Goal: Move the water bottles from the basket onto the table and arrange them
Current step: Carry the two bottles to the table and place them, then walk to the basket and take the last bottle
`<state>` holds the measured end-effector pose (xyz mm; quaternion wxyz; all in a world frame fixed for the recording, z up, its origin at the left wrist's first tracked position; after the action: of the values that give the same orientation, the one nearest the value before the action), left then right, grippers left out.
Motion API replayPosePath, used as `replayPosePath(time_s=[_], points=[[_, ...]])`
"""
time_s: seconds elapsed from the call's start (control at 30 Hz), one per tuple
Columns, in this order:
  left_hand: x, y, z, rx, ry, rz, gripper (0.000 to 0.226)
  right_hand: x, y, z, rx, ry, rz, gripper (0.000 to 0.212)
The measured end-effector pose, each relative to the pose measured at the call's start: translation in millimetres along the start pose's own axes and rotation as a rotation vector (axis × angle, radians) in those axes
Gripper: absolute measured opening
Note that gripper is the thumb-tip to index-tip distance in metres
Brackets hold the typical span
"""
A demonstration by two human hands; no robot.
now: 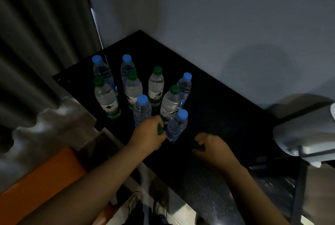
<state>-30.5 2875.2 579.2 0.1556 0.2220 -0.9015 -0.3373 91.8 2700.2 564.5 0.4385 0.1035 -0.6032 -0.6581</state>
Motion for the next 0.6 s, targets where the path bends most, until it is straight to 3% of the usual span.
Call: replayPosePath(time_s=[0.1, 0.23, 0.4, 0.6], points=[[-4.4, 8.6, -15.4, -0.225, -0.103, 0.089, 0.025, 5.4, -4.8, -3.0, -0.009, -0.021, 0.044, 0.032], [1.2, 17.2, -39.1, -0.336, -0.239, 0.105, 0.028, 13.4, -8.0, -5.2, 0.019, -0.068, 0.069, 0.032], [21.3, 13.0, -60.4, -0.377, -0.352, 0.204, 0.031, 33.4, -10.3, -3.7, 0.044, -0.136, 0.034, 0.034], [35.3, -7.2, -71.6, -0.336, -0.431, 0.41, 0.034, 77.6, -10.9, 0.9, -0.039, -0.344, 0.019, 0.031]])
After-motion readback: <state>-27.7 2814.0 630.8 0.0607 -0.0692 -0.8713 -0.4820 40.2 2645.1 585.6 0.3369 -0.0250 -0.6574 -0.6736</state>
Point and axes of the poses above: each hand's wrist, its own x-axis away from the middle knuckle, its own y-axis out of the back of the hand, z = x × y, the point moved 3 cm from there along -x, towards the middle knuckle, and after that the axes turned 4 degrees about x, right-handed, at the moved point
